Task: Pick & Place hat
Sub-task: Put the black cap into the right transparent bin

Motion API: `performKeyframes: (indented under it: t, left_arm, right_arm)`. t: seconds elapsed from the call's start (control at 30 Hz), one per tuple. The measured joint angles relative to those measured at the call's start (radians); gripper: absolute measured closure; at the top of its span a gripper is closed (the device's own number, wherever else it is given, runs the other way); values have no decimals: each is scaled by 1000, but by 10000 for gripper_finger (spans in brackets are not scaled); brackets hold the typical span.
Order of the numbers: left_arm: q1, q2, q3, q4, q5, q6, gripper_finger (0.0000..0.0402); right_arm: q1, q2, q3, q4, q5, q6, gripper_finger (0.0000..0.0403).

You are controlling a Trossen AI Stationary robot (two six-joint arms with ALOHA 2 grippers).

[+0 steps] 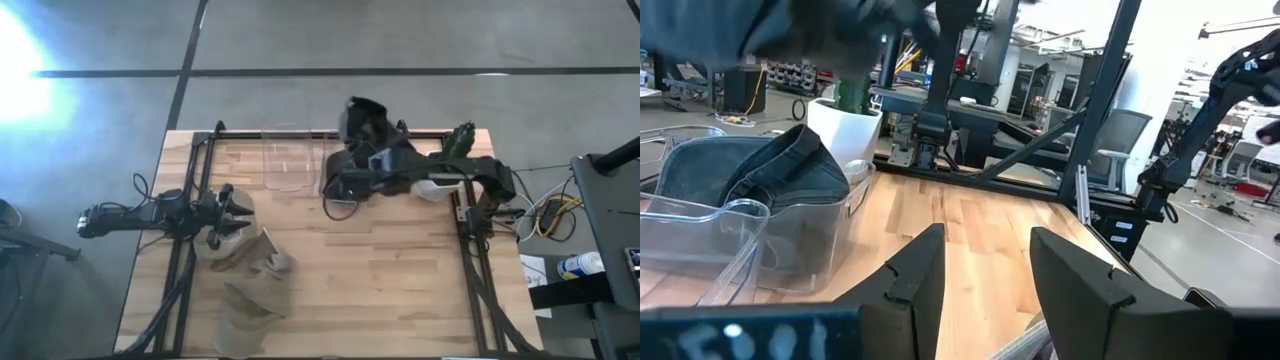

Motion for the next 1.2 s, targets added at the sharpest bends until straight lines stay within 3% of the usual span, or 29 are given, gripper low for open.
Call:
performKeyframes:
  t: [0.2, 0.57, 0.87, 1.2]
  left_arm:
    - [0, 2, 0, 0, 0, 0, 259]
    - [0, 2, 0, 0, 0, 0, 259]
    - [0, 2, 0, 0, 0, 0, 259]
    - [0, 2, 0, 0, 0, 0, 259]
  right_arm:
    - [-84, 73, -29, 149, -294, -61, 390]
    - [-173, 309, 114, 183, -535, -162, 390]
    - [-149, 495, 307, 23, -529, -397, 381]
    - [-98, 528, 463, -18, -401, -559, 284]
